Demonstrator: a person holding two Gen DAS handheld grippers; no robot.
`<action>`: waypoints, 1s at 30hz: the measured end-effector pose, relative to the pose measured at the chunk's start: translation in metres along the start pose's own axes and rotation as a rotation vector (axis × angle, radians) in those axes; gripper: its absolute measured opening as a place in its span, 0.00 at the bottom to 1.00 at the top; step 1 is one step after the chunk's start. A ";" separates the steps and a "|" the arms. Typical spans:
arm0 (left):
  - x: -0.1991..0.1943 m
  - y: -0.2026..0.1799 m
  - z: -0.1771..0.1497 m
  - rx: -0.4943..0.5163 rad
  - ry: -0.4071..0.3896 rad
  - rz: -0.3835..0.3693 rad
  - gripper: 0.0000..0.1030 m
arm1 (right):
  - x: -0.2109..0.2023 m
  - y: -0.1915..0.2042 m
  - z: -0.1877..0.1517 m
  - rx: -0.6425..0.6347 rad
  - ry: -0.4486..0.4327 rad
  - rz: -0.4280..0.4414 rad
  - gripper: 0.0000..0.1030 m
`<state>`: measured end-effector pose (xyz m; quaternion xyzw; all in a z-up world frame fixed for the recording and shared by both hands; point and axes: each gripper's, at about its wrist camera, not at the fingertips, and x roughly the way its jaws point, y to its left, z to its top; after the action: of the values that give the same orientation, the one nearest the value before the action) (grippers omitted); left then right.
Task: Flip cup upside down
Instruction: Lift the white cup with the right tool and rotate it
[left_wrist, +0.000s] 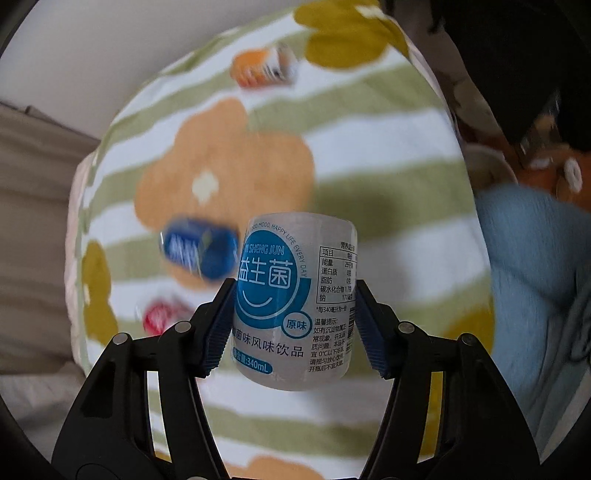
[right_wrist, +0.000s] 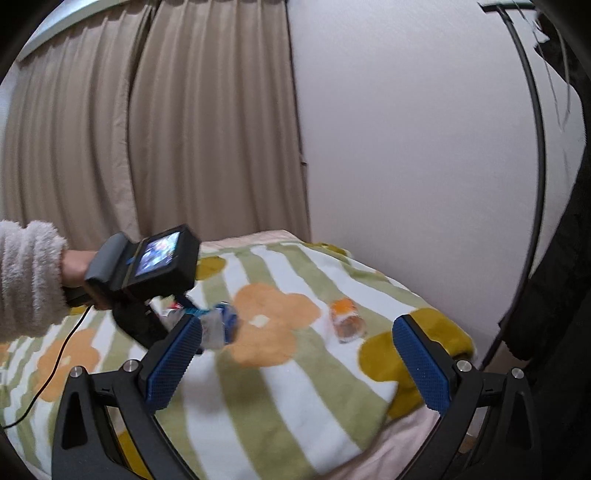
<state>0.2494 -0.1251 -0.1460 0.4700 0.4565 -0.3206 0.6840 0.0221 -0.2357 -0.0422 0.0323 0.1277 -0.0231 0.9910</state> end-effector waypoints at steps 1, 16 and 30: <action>0.001 -0.004 -0.010 0.004 0.012 0.001 0.57 | -0.001 0.006 0.000 -0.001 -0.004 0.015 1.00; 0.075 -0.011 -0.058 -0.117 0.058 -0.101 0.72 | 0.002 0.056 -0.014 -0.100 0.064 0.048 1.00; -0.013 -0.002 -0.135 -0.461 -0.214 -0.013 1.00 | 0.099 0.127 0.008 -0.602 0.338 0.527 1.00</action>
<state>0.1989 0.0010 -0.1535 0.2619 0.4457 -0.2603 0.8155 0.1271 -0.1131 -0.0520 -0.2234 0.2765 0.2744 0.8935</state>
